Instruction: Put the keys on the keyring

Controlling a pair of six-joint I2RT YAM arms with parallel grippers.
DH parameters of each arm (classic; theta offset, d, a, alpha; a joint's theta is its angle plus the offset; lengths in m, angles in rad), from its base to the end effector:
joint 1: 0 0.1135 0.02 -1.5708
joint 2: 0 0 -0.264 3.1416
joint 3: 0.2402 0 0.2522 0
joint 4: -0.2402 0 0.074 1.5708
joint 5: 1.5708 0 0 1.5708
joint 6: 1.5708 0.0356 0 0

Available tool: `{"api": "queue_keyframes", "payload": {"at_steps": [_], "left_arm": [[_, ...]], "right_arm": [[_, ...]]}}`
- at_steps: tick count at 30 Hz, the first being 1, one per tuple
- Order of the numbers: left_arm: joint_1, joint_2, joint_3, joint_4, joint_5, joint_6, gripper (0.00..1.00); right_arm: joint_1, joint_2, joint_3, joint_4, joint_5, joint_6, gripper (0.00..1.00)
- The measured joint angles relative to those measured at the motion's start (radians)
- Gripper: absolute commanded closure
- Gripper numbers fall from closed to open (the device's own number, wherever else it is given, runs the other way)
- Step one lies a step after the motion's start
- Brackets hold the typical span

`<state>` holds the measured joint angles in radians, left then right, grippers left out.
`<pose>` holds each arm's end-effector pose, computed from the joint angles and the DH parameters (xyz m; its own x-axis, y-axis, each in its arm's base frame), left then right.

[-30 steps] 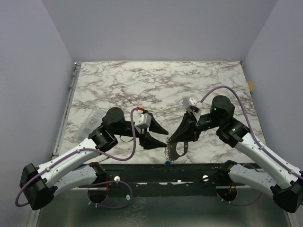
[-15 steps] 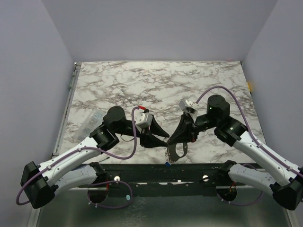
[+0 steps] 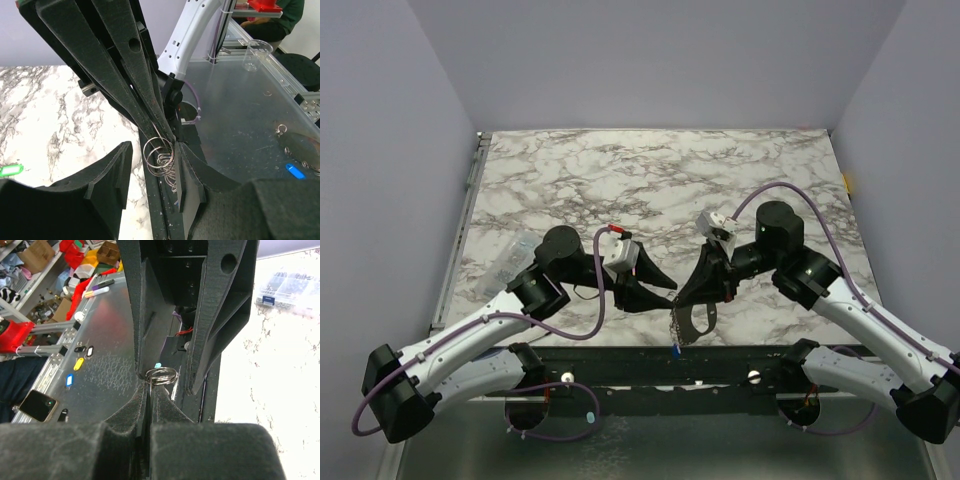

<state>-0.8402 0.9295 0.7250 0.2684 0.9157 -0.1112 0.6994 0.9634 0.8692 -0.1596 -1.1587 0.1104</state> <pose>0.1188 -0.1749 0.3402 -0.0666 -0.0270 -0.9974 0.9805 -0.1870 -0.0604 0.1353 0.1565 0.3448 -0.2942 -0.1898 -0.9367 -0.9097 -0.2450 0.3353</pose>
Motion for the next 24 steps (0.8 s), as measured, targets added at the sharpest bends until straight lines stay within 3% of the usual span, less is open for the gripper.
{"api": "queue_keyframes", "payload": {"at_steps": [4,7,18,24], "left_arm": [[0.000,0.009,0.000,0.000,0.008,0.000,0.49],[0.000,0.014,-0.002,0.000,0.013,-0.001,0.49],[-0.003,0.017,-0.008,0.000,0.034,-0.002,0.75],[-0.004,0.017,-0.008,0.000,0.040,-0.001,0.82]], "right_arm": [[0.000,0.000,0.008,0.000,0.004,-0.001,0.99],[0.001,0.000,0.011,0.001,0.005,-0.002,1.00],[0.002,0.000,0.011,0.000,0.016,-0.006,0.99],[0.002,0.000,0.011,-0.004,0.025,-0.007,0.96]]}}
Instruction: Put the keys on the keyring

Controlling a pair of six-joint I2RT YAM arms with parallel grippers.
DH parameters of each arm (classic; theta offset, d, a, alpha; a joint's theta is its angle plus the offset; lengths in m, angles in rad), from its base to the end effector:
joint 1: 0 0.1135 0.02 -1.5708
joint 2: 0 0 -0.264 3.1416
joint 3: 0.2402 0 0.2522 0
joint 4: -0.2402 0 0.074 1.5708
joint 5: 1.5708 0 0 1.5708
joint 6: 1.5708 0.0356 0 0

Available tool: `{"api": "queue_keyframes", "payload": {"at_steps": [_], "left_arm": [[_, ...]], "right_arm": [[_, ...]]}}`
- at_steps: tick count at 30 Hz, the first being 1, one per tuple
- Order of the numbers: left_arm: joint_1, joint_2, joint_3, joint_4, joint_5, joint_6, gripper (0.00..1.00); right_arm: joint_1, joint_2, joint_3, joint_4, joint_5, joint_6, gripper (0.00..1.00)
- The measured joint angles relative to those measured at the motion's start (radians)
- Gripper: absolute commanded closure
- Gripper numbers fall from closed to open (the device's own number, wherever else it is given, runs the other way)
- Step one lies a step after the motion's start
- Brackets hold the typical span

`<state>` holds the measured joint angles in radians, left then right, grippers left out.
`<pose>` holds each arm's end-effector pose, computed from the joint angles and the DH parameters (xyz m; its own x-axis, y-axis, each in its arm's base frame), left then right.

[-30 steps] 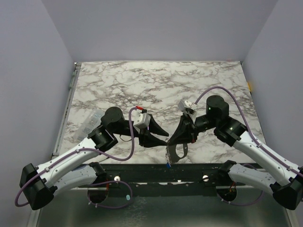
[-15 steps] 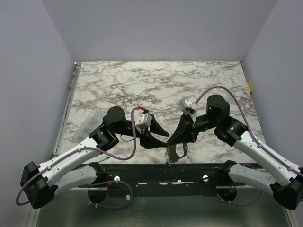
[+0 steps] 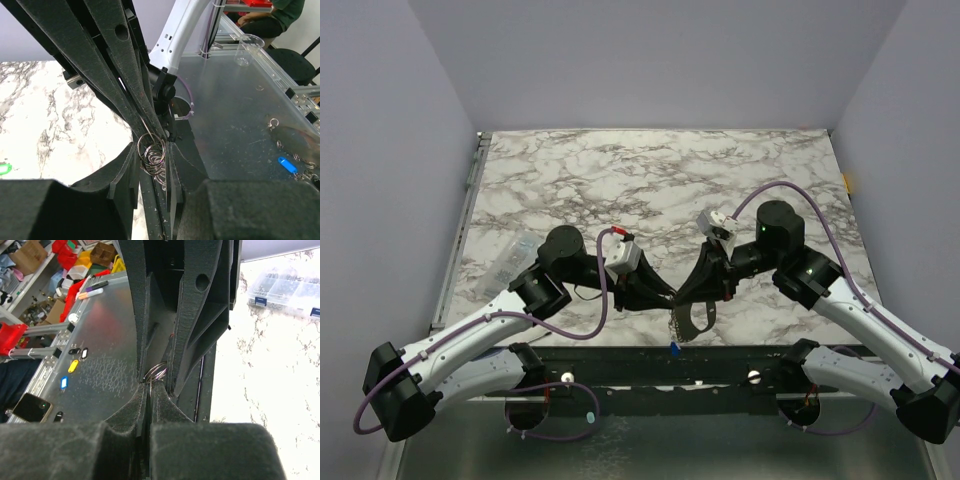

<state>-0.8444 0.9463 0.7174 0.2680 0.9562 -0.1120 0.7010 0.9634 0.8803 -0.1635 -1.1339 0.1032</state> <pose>0.1192 -0.1780 0.3342 -0.0830 -0.0036 -0.9965 0.9701 -0.2292 -0.0799 0.1357 0.1567 0.3480 -0.2828 -0.1817 -0.9418 -0.9201 -0.2258 0.3199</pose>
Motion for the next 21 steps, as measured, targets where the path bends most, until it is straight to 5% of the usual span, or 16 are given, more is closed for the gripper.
{"api": "queue_keyframes", "payload": {"at_steps": [3,6,12,16,21], "left_arm": [[0.001,0.002,0.000,-0.007,-0.001,0.000,0.98],[0.006,0.017,0.008,-0.032,-0.001,0.001,1.00],[0.013,0.059,0.023,-0.076,0.001,-0.009,1.00],[0.020,0.068,0.023,-0.096,0.014,-0.034,1.00],[0.023,0.073,0.023,-0.106,0.035,-0.063,0.98]], "right_arm": [[0.000,0.000,0.000,-0.010,0.016,-0.005,0.83],[0.000,0.000,0.000,-0.027,0.035,-0.012,0.74],[0.000,0.019,0.002,-0.064,0.048,-0.021,0.73],[0.008,0.047,0.002,-0.070,0.047,-0.021,0.78],[0.015,0.060,0.002,-0.070,0.043,-0.025,0.99]]}}
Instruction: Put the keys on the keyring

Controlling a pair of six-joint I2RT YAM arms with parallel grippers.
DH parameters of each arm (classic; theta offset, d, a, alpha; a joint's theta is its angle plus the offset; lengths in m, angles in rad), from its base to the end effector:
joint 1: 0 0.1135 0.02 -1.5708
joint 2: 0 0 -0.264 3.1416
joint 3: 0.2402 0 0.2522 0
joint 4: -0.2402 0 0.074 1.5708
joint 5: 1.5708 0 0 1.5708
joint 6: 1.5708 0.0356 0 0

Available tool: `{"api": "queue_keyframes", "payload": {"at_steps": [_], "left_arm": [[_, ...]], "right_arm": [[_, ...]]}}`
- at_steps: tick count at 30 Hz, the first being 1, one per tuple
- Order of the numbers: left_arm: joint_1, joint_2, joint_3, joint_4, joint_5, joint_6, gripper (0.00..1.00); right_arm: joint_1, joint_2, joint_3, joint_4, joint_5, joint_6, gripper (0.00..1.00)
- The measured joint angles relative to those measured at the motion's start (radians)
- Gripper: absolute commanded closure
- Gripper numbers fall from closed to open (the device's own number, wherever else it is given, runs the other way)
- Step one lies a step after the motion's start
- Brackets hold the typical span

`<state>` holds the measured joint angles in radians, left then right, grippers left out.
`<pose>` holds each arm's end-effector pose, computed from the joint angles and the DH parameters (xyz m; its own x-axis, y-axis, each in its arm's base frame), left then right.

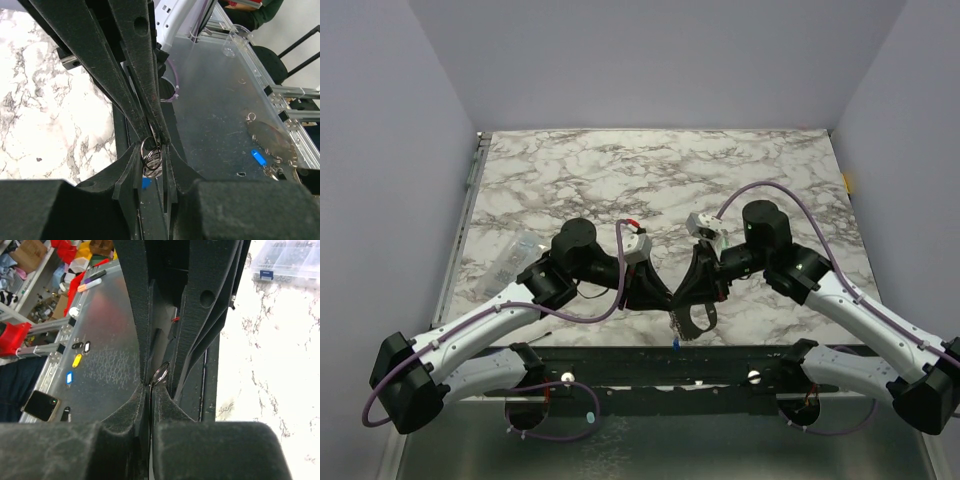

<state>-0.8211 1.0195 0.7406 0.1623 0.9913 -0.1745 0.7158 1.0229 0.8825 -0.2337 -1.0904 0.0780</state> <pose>0.1326 -0.1861 0.3178 -0.2460 0.1247 -0.9612 0.9386 -0.2168 -0.2683 0.1435 0.1666 0.3309 -0.3471 -0.2541 -0.9028 -0.9018 -0.1737 0.3956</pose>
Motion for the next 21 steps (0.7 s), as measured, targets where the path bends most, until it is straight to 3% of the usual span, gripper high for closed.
{"api": "queue_keyframes", "payload": {"at_steps": [4,8,10,14,21], "left_arm": [[0.000,0.000,0.000,-0.001,0.014,-0.016,0.82],[0.000,-0.006,0.000,0.000,0.011,-0.018,0.52],[-0.001,-0.015,0.000,-0.005,-0.004,0.001,0.42],[-0.001,-0.042,0.000,-0.027,-0.035,0.038,0.32],[-0.001,-0.152,0.000,-0.047,-0.078,0.130,0.28]], "right_arm": [[0.005,-0.002,0.000,0.000,0.001,-0.010,0.99],[0.008,-0.014,0.000,0.000,0.014,-0.018,0.99],[0.013,-0.028,-0.001,0.005,0.033,-0.019,0.99],[0.021,-0.050,-0.002,0.031,0.078,-0.018,0.99],[0.021,-0.056,-0.010,0.047,0.111,-0.015,0.99]]}}
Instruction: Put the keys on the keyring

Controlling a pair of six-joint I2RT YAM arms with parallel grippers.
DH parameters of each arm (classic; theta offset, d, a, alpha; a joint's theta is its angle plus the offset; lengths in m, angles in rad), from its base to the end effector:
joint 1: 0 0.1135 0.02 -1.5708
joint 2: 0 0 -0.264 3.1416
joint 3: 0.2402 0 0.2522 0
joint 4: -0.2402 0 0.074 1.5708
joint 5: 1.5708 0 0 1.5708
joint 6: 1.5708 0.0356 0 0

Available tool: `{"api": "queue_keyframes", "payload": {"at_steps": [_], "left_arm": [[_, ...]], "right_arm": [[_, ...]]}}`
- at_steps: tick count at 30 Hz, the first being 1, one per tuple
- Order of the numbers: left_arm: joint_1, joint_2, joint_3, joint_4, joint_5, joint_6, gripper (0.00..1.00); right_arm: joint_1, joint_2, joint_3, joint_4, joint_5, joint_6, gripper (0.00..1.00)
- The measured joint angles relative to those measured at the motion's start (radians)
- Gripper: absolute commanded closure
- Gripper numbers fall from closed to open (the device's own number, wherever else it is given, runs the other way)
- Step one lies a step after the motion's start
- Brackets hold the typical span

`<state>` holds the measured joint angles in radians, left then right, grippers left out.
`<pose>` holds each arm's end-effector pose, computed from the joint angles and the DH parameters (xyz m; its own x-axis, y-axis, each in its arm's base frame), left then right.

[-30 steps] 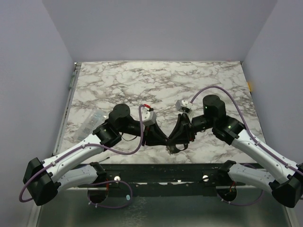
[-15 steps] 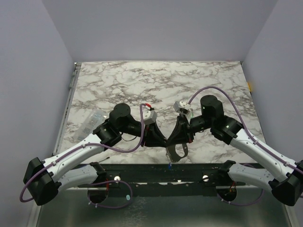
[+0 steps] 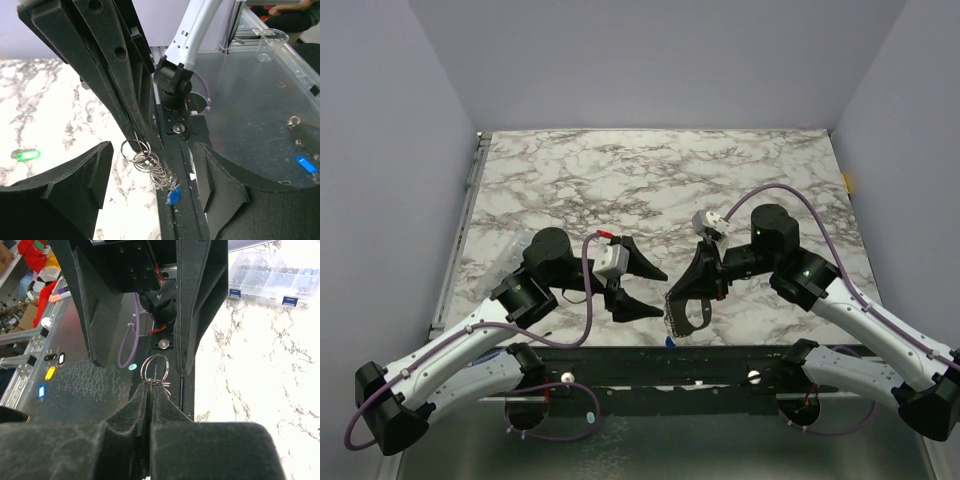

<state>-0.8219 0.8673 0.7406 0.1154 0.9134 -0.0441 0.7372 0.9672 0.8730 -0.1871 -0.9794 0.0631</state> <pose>0.1125 -0.1624 0.3423 -0.0512 0.0155 -0.9986 0.9852 -0.1632 -0.0530 0.1355 0.1629 0.3415 -0.2660 -0.1940 -0.9443 -0.9504 -0.1113 0.2906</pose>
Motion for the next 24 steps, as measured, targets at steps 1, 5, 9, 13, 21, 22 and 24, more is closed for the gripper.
{"api": "queue_keyframes", "payload": {"at_steps": [1,5,9,13,21,22,24], "left_arm": [[0.000,-0.015,0.000,-0.010,-0.012,0.021,0.28],[0.000,-0.058,-0.002,-0.052,-0.071,0.095,0.31],[0.000,-0.107,-0.017,-0.067,-0.183,0.181,0.36],[0.000,-0.140,-0.059,-0.069,-0.269,0.290,0.40],[-0.005,-0.204,-0.183,-0.062,-0.322,0.531,0.51],[-0.005,-0.209,-0.192,-0.053,-0.322,0.547,0.52],[-0.007,-0.217,-0.203,-0.033,-0.322,0.583,0.54]], "right_arm": [[0.000,0.000,0.000,0.000,0.000,0.000,0.99],[0.000,0.000,0.000,0.000,0.000,0.000,0.99],[0.000,0.009,0.009,-0.022,0.007,0.000,0.99],[0.000,0.022,0.018,-0.047,0.032,0.026,0.99],[0.000,0.013,-0.009,-0.013,0.024,0.127,0.99],[0.000,0.013,-0.015,-0.002,0.016,0.143,0.99],[0.000,0.013,-0.027,0.022,-0.003,0.173,0.99]]}}
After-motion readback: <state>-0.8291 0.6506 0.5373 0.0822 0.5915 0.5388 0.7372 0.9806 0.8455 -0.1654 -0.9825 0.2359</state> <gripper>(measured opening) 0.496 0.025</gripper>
